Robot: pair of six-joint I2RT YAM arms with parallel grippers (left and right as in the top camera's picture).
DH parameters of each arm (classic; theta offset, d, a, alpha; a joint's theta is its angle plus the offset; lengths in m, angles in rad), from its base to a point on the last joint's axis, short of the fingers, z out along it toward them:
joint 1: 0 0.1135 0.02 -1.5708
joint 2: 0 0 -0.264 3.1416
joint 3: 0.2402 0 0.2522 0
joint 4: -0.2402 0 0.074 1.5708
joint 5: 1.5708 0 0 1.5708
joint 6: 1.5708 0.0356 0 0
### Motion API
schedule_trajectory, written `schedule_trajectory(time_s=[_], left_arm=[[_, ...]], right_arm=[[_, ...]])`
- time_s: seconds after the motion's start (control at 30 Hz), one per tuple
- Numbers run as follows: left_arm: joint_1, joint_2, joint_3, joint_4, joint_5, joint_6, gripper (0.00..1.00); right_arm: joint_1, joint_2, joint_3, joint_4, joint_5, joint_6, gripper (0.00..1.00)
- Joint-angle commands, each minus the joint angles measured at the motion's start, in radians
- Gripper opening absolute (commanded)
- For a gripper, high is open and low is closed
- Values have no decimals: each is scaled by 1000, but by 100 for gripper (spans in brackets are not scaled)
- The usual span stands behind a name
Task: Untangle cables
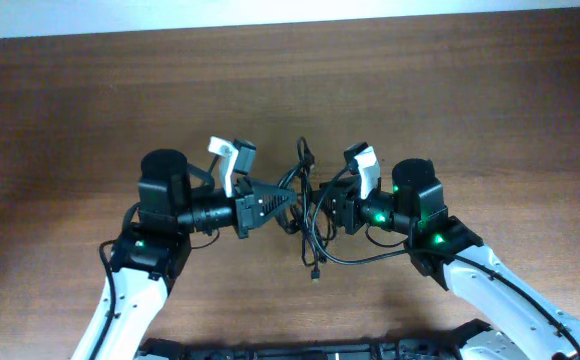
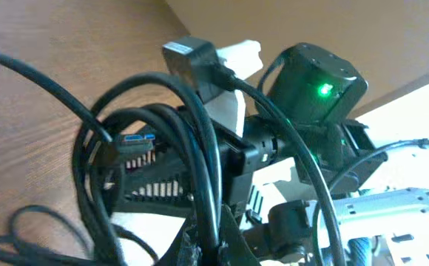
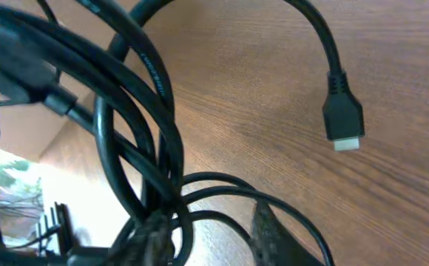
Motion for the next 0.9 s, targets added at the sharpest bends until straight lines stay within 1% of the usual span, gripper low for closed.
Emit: schedule_trajectory(time_s=[0.0, 0.07, 0.13, 0.2, 0.33, 0.4, 0.43, 0.47, 0.5, 0.57, 0.6, 0.7, 0.77, 0.83, 0.87], left_arm=[[-34, -10, 9, 12, 19, -25, 0], [-38, -10, 9, 13, 19, -67, 0], [-38, -10, 9, 13, 29, -77, 0], [-38, -10, 9, 39, 63, -115, 0], [-87, -10, 9, 174, 79, -198, 0], [-113, -10, 9, 181, 80, -208, 0], [-128, -10, 9, 180, 79, -208, 0], [-137, -10, 9, 180, 80, -208, 0], [-138, -10, 9, 164, 79, -208, 0], [-138, -10, 9, 129, 71, -187, 0], [-137, -10, 9, 120, 71, -159, 0], [-118, -10, 9, 116, 71, -148, 0], [-93, -10, 9, 114, 59, -124, 0], [-82, -10, 9, 90, -31, -119, 0], [-82, -10, 9, 48, -130, -119, 0]], right_arm=[[7, 3, 8, 9, 21, -3, 28], [7, 3, 8, 29, 21, -3, 30], [7, 3, 8, 35, 21, -5, 36], [7, 9, 8, 39, 21, -11, 37], [5, 86, 8, 65, 29, -18, 36], [5, 122, 8, 94, 43, -18, 36], [5, 126, 8, 112, 44, -18, 35], [-4, 125, 9, 123, 51, -18, 16], [-30, 124, 9, 123, 51, -12, 4], [-123, 114, 9, 64, 47, 40, 4], [-197, 104, 9, 13, 37, 60, 4], [-403, 89, 9, -144, 2, 61, 4], [-509, 89, 9, -215, -64, 61, 4], [-575, 89, 9, -240, -143, 60, 4], [-604, 89, 9, -240, -207, 60, 4]])
